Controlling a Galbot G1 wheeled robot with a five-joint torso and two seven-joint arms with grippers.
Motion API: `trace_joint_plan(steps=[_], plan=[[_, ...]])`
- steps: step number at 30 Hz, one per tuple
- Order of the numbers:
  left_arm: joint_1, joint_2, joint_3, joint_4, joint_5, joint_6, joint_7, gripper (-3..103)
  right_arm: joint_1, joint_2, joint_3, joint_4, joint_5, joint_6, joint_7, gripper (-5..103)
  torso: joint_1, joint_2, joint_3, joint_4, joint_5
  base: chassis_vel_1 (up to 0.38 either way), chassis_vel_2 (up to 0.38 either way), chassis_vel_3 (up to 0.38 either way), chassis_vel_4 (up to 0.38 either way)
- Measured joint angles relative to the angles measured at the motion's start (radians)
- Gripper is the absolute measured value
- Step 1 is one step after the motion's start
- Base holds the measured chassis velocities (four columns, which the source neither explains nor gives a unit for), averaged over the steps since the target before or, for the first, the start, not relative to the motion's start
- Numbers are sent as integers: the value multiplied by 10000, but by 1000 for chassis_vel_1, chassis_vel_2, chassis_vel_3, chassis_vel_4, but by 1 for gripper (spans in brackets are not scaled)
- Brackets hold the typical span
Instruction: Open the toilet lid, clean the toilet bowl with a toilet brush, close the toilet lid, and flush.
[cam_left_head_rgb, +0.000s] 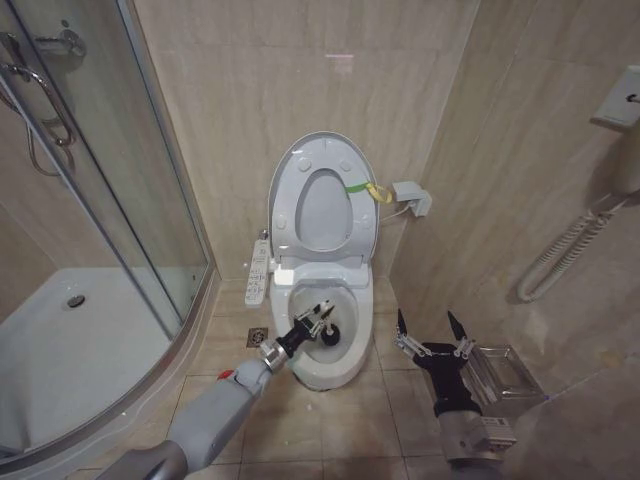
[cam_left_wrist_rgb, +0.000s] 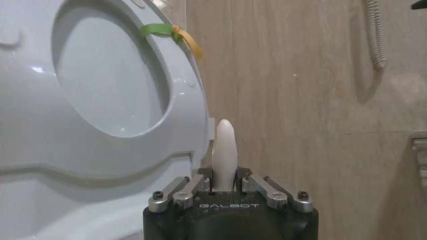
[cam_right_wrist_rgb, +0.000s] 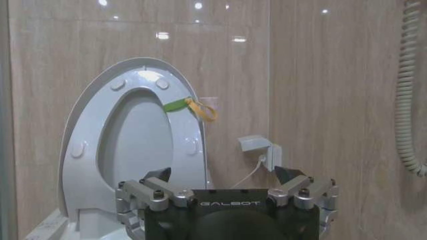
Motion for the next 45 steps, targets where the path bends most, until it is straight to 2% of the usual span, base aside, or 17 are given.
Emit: trace_joint_plan(steps=[3, 6, 8, 13, 15, 18, 21, 24, 28, 30, 34, 37, 40, 45], plan=[[-24, 140, -23, -454, -91, 16, -29, 22, 0, 0, 0, 0, 0, 0, 0, 100, 0, 0, 0, 1, 0, 0, 0, 0, 0], [102, 240, 115, -1482, -458, 156, -221, 22, 0, 0, 0, 0, 0, 0, 0, 100, 0, 0, 0, -1, 0, 0, 0, 0, 0], [134, 225, 149, -1581, -496, 178, -257, 22, 0, 0, 0, 0, 0, 0, 0, 100, 0, 1, -1, -4, -2, 0, 0, 0, 0], [168, 17, 151, -694, -106, 97, -258, 22, 0, 0, 0, 0, 0, 0, 0, 100, 0, 0, 0, 1, -1, 0, 0, 0, 0], [92, -86, 10, 43, 146, -72, -140, 22, 0, 0, 0, 0, 0, 0, 0, 100, 0, 1, -1, 3, 0, 0, 0, 0, 0], [39, -117, -161, 406, 329, -205, -13, 22, 0, 0, 0, 0, 0, 0, 0, 100, 0, 0, 0, 3, 0, 0, 0, 0, 0], [36, -51, -215, 273, 353, -232, 1, 22, 0, 0, 0, 0, 0, 0, 0, 100, 0, 0, 0, 1, 0, 0, 0, 0, 0], [89, 85, -148, -581, 348, -237, -167, 22, 0, 0, 0, 0, 0, 0, 0, 100, 0, 1, -1, 0, 1, 0, 0, 0, 0], [127, 64, -23, -1123, 342, -226, -335, 22, 0, 0, 0, 0, 0, 0, 0, 100, 0, 2, -1, -4, 0, 0, 0, 0, 0], [123, 37, -14, -1069, 353, -226, -338, 22, 0, 0, 0, 0, 0, 0, 0, 100, -1, 2, -1, -3, 1, 0, 0, 0, 0], [-86, -297, -321, 548, 565, -240, -92, 22, 0, 1, 0, 0, 1, 0, 0, 100, 0, 2, 0, 0, -1, 0, 0, 0, 0], [-152, -364, -636, 1143, 620, -245, 106, 22, 0, 0, 0, 0, 0, 0, 0, 100, 0, 2, 0, 0, -1, 0, 0, 0, 0], [-152, -297, -973, 1375, 755, -245, 254, 22, 0, 1, 0, 0, 0, 0, 0, 100, 0, 2, 0, 2, -1, 0, 0, 0, 0], [15, -43, -951, 643, 826, -240, 91, 22, 0, 0, 0, 0, 0, 0, 0, 100, 0, 2, 0, 2, 0, 0, 0, 0, 0]])
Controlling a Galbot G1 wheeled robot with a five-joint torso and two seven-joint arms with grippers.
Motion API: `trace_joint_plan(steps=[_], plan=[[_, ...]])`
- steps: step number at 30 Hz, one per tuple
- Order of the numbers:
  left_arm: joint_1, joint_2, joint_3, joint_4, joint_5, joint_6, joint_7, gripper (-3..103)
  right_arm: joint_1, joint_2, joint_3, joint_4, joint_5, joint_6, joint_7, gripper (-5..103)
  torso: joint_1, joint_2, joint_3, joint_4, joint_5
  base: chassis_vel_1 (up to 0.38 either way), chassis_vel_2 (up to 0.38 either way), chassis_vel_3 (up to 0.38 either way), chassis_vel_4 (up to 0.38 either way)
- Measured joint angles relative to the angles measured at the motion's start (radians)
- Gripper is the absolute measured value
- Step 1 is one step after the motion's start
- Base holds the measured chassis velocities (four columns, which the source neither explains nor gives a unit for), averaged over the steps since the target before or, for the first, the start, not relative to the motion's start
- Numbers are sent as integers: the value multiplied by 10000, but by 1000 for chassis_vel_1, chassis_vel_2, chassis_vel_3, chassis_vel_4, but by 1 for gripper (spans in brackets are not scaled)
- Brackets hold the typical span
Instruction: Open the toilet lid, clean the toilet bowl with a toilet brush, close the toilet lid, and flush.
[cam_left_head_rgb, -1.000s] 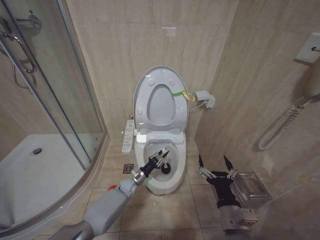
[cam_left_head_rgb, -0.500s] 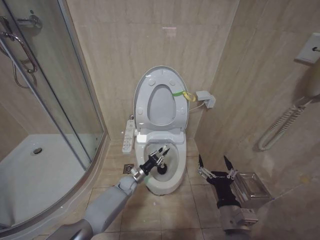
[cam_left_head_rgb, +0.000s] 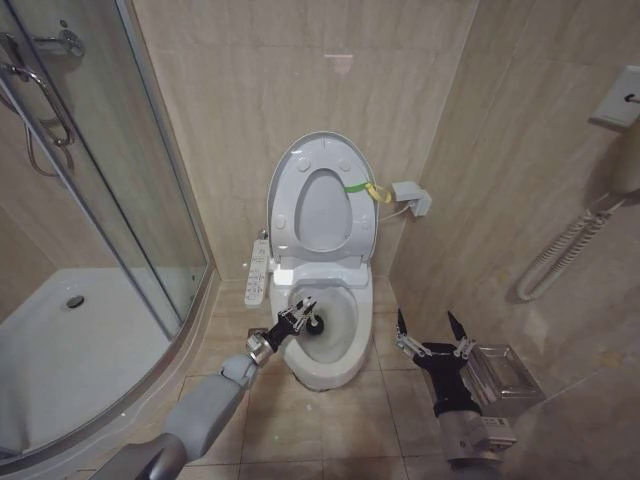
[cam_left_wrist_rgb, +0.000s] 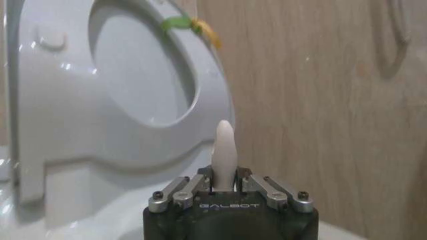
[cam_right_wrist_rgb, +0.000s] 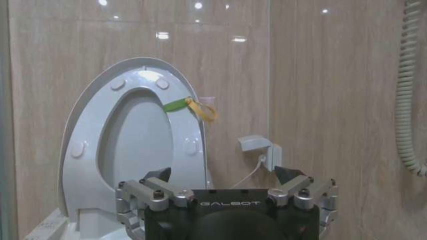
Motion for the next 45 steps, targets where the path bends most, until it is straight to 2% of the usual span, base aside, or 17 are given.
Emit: trace_joint_plan(steps=[3, 8, 10, 11, 12, 16, 20, 24, 28, 33, 36, 40, 43, 45], plan=[[112, 3, -33, -460, 366, 195, -493, 22, 0, 0, 0, 0, 0, 0, 0, 100, 0, 0, 0, -4, 0, 0, 0, 0, 0], [157, 58, -201, -830, 601, 497, -919, 22, 0, 0, 0, 0, 0, 0, 0, 100, 0, 0, 0, -3, 0, 0, 0, 0, 0], [212, 189, -305, -1257, 846, 911, -1484, 22, 0, 0, 0, 0, 0, 0, 0, 100, 0, 0, 0, -2, 0, 0, 0, 0, 0], [285, 287, -457, -1702, 1176, 1379, -2174, 22, 0, 0, 0, 0, 0, 0, 0, 100, 0, 0, 0, -1, 0, 0, 0, 0, 0], [285, 287, -457, -1702, 1176, 1379, -2174, 22, 0, 0, 0, 0, 0, 0, 0, 100, 0, 0, 0, -1, 0, 0, 0, 0, 0], [511, 560, -850, -3137, 1543, 2657, -3548, 22, 0, 0, 0, 0, 0, 0, 0, 100, 0, 0, 0, -2, 0, 0, 0, 0, 0], [551, 686, -1027, -3839, 1556, 2999, -3779, 22, 0, 0, 0, 0, 0, 0, 0, 100, 0, 0, 0, -1, 0, 0, 0, 0, 0], [592, 786, -1061, -4556, 1240, 3019, -3728, 22, 0, 0, 0, 0, 0, 0, 0, 100, 0, 0, 0, -2, 0, 0, 0, 0, 0], [728, 836, -922, -5210, 901, 3010, -3637, 22, 0, 0, 0, 0, 0, 0, 0, 100, 0, 0, 0, -2, 1, 0, 0, 0, 0], [944, 871, -690, -6094, 843, 3377, -3757, 22, 0, 0, 0, 0, 0, 0, 0, 100, 0, -1, -1, -3, 1, 0, 0, 0, 0], [1100, 874, -705, -6266, 1104, 3660, -3999, 22, 0, 0, 0, 0, 0, 0, 0, 100, 0, -2, 0, -3, 1, 0, 0, 0, 0], [1458, 950, -919, -6275, 2096, 4412, -4605, 22, 0, 0, 0, 0, 0, 0, 0, 100, 0, -3, 0, 1, 1, 0, 0, 0, 0], [1598, 896, -1097, -6316, 2341, 4508, -4747, 22, 0, 0, 0, 0, 0, 0, 0, 100, 0, -2, 0, 2, 0, 0, 0, 0, 0], [1765, 855, -1256, -6623, 2172, 4671, -4770, 22, 0, 0, 0, 0, 0, 0, 0, 100, 0, -2, -1, -3, 0, 0, 0, 0, 0]])
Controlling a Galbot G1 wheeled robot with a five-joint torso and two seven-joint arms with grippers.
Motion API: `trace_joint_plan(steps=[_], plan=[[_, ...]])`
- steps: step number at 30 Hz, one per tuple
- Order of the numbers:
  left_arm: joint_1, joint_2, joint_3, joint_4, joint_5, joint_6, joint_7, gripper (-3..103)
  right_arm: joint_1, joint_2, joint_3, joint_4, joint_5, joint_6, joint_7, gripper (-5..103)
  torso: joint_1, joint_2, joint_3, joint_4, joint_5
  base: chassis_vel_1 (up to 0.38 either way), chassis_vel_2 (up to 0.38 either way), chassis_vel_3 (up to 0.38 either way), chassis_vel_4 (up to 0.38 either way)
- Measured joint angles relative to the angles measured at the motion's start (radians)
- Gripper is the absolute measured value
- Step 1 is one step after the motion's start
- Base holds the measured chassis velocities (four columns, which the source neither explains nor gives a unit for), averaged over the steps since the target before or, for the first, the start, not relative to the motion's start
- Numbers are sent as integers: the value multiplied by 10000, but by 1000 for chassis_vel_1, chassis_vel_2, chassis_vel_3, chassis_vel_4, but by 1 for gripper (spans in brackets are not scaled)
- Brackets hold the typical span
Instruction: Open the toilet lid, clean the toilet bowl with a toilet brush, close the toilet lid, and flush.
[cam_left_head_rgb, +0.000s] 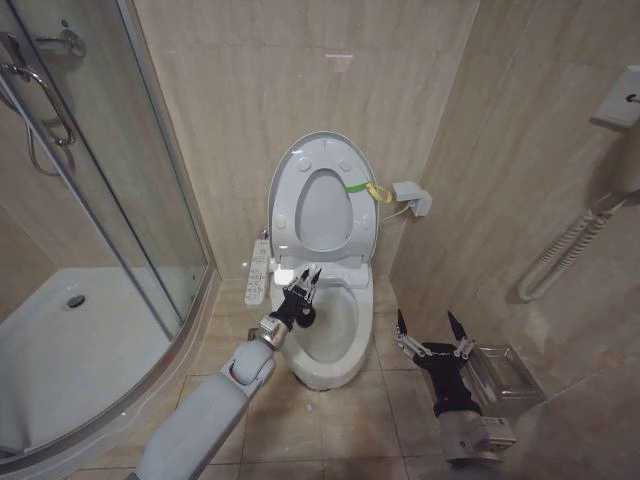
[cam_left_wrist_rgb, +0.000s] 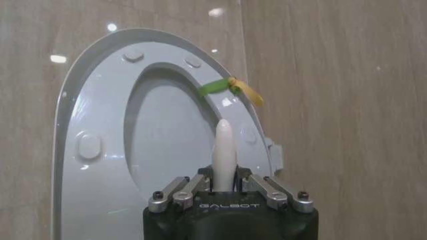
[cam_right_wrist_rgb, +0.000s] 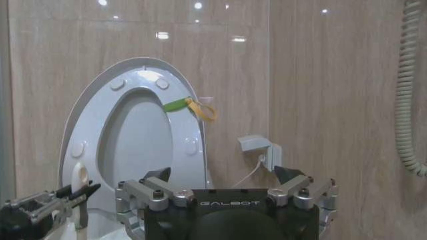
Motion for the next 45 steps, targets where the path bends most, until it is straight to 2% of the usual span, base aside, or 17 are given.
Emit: trace_joint_plan(steps=[2, 4, 6, 9, 11, 13, 20, 21, 23, 25, 27, 31, 32, 34, 42, 45], plan=[[18, -1, -15, -1, -6, 5, 0, 22, 0, 0, 0, 0, 0, 0, 0, 100, 0, 0, 0, -2, -1, 0, 0, 0, 0], [187, 8, -235, 212, 380, -287, 15, 22, 0, 0, 0, 0, 0, 0, 0, 100, 1, -1, 1, 0, 0, 0, 0, 0, 0], [290, 41, -340, 118, 499, -342, 21, 22, 0, 0, 0, 0, 0, 0, 0, 100, 0, -1, 0, 1, -1, 0, 0, 0, 0], [505, 136, -521, -412, 503, -317, 17, 22, 0, 0, 0, 0, 0, 0, 0, 100, 0, -1, 1, 5, 0, 0, 0, 0, 0], [817, 318, -676, -1227, 467, -99, -110, 22, 0, 0, -1, 0, 0, 0, 0, 100, 0, 0, 0, 0, 0, 0, 0, 0, 0], [930, 391, -713, -1434, 480, -35, -164, 22, 0, 0, 0, 0, 0, 0, 0, 100, 0, 0, 0, 0, 0, 0, 0, 0, 0], [1901, 1103, -1418, -2971, 747, 221, -451, 22, 0, 0, -1, 0, 0, 0, 0, 100, 0, 0, 0, 1, -2, 0, 0, 0, 0], [2265, 1439, -1678, -3528, 821, 305, -521, 22, 0, 0, 0, 0, 0, 0, 1, 100, 0, 0, 0, 3, -2, 0, 0, 0, 0], [2403, 1545, -1774, -3724, 854, 326, -550, 22, 0, 0, 0, 0, 0, 0, 0, 100, 0, 0, 0, 2, -2, 0, 0, 0, 0], [3139, 1918, -2196, -4631, 1051, 459, -719, 22, 0, 1, -1, 0, 0, 0, -1, 100, 0, 1, -1, 2, -1, 0, 0, 0, 0], [3318, 1980, -2284, -4810, 1133, 495, -779, 22, 0, 1, -1, 0, 0, 0, 0, 100, 0, 0, 0, 2, -2, 0, 0, 0, 0], [4679, 2280, -3009, -5870, 1557, 863, -1430, 22, 0, 0, 0, 0, 0, 0, 0, 100, 0, 1, 0, 0, -3, 0, 0, 0, 0], [4679, 2280, -3009, -5870, 1557, 863, -1430, 22, 0, 0, 0, 0, 0, 0, 0, 100, 0, 1, 0, 0, -3, 0, 0, 0, 0], [5403, 2369, -3506, -6236, 1722, 910, -1659, 22, 0, 0, 0, 0, 0, 0, 0, 100, -1, 2, 0, 2, -1, 0, 0, 0, 0], [6746, 2307, -4788, -6702, 1975, 488, -1926, 22, 0, 0, -1, 0, 0, 0, 0, 100, -1, 2, 0, 2, -1, 0, 0, 0, 0], [7269, 2165, -5212, -6649, 2093, -8, -1996, 22, 0, 0, -1, 0, 0, 0, 0, 100, -1, 2, 0, 0, 0, 0, 0, 0, 0]])
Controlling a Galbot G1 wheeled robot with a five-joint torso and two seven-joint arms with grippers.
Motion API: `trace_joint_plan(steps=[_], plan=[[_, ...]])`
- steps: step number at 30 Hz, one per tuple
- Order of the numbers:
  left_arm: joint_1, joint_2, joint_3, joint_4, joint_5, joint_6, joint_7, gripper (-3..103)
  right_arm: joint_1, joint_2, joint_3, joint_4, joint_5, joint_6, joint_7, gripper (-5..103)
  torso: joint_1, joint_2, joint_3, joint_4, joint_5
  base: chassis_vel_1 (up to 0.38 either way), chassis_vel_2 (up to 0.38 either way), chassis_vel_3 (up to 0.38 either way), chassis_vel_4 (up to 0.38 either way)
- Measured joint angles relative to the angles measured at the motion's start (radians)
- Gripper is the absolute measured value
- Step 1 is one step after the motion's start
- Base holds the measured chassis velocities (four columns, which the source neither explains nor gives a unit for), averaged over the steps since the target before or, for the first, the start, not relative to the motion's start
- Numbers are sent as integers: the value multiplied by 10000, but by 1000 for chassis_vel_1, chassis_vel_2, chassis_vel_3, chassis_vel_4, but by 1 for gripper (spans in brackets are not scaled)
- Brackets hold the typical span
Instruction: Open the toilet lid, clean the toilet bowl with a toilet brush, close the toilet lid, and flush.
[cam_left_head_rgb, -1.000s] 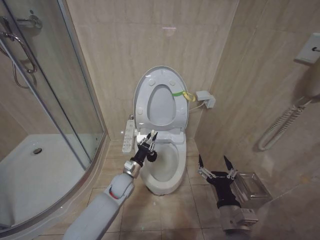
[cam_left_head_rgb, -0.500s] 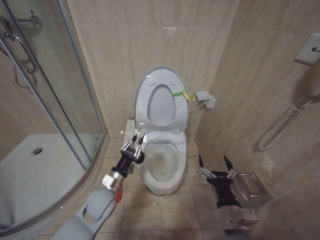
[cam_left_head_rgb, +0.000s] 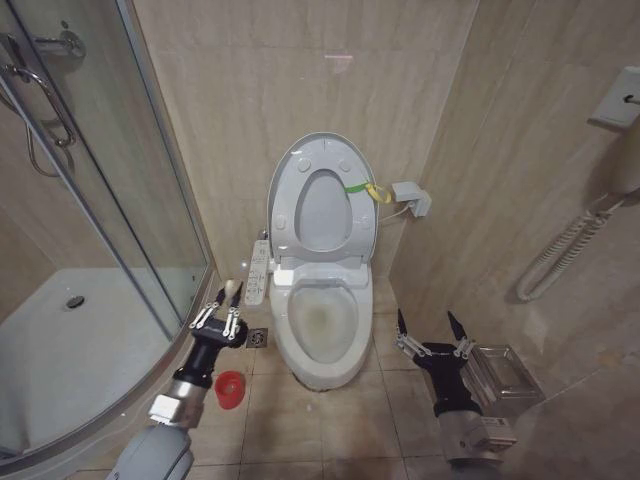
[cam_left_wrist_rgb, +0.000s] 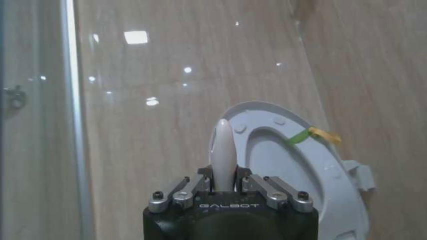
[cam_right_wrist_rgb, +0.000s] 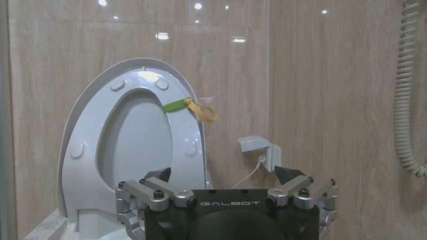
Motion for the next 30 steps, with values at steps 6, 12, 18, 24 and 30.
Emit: trace_joint_plan(steps=[6, 12, 18, 24, 30], plan=[[398, -442, -399, 580, 294, -863, -117, 22, 0, 0, 0, 0, 0, 0, 0, 100, 0, 0, 1, 1, 0, 0, 0, 0, 0], [502, -742, -563, 1002, 342, -1335, -350, 22, 0, 0, 0, 0, 0, 0, 0, 100, 0, 0, 1, 1, -1, 0, 0, 0, 0], [404, -878, -850, 1885, 62, -2083, -447, 22, 0, 0, 0, 0, 0, 0, 0, 100, 1, -2, 1, 1, 0, 0, 0, 0, 0], [34, -868, -794, 3170, -377, -2774, -373, 22, 0, 0, 0, 0, 0, 0, 0, 100, 2, -2, 1, 2, 1, 0, 0, 0, 0], [-520, -882, -397, 4578, -947, -3029, -370, 22, 0, 0, 1, 0, 0, 0, 0, 100, 2, -2, 1, 0, 0, 0, 0, 0, 0]])
